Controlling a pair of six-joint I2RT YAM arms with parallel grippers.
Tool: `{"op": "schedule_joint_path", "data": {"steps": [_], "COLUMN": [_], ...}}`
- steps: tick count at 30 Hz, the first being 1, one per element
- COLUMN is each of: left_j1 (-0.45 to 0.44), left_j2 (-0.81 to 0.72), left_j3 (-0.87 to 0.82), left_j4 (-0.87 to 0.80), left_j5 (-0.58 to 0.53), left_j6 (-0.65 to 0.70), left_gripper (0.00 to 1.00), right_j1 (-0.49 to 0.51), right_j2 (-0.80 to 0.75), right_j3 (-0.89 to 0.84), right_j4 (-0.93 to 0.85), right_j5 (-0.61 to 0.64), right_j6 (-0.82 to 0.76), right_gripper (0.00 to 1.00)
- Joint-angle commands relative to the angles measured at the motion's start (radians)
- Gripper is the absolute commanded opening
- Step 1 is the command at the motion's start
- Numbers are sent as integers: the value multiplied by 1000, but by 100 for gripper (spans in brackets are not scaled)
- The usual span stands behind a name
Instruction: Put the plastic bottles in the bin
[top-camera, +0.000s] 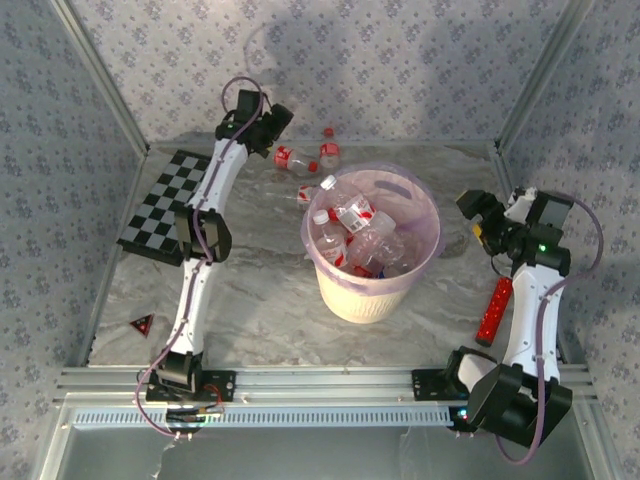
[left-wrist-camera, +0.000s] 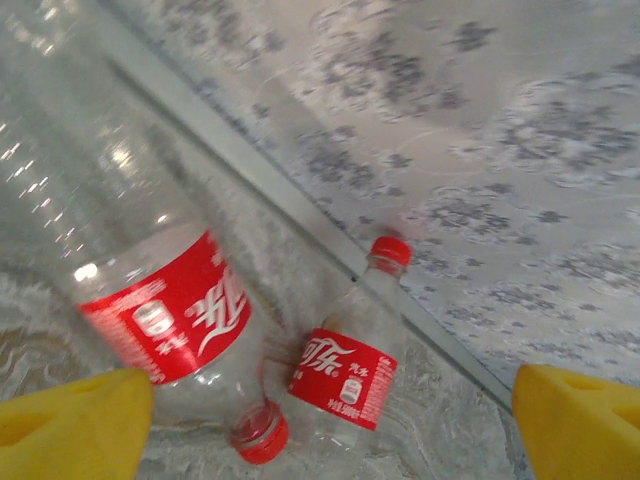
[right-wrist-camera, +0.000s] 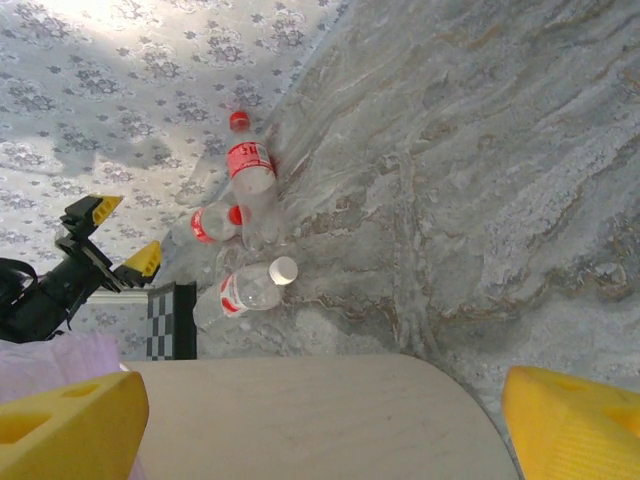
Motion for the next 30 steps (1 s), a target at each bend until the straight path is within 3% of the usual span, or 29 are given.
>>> {"op": "schedule_joint_path", "data": {"steps": [1, 5, 13, 19, 22, 30], "left_j1": [-9, -11, 2, 5, 8, 11], "left_j2": [-20, -17, 90, 145, 164, 146], "left_j3": [-52, -138, -86, -77, -80, -83], "left_j4": [-32, 19, 101, 138, 113, 86], "left_j5": [-39, -52, -39, -37, -37, -39], "left_j6": [-112, -122, -110, -119, -124, -96], "left_gripper": [92, 93, 100, 99, 94, 68], "right_j1": [6, 7, 13, 15, 15, 15], "right_j2": [-19, -16, -24, -25, -25, -23], "right_j3": [-7, -7, -11, -8, -4, 11], "right_j4": [-19, -15, -28, -57, -61, -75], "right_j5": [17, 22, 30, 44, 47, 53], "right_j6": [-24, -30, -45, -68, -70, -74], "right_gripper": [93, 93, 93, 93, 93, 93]}}
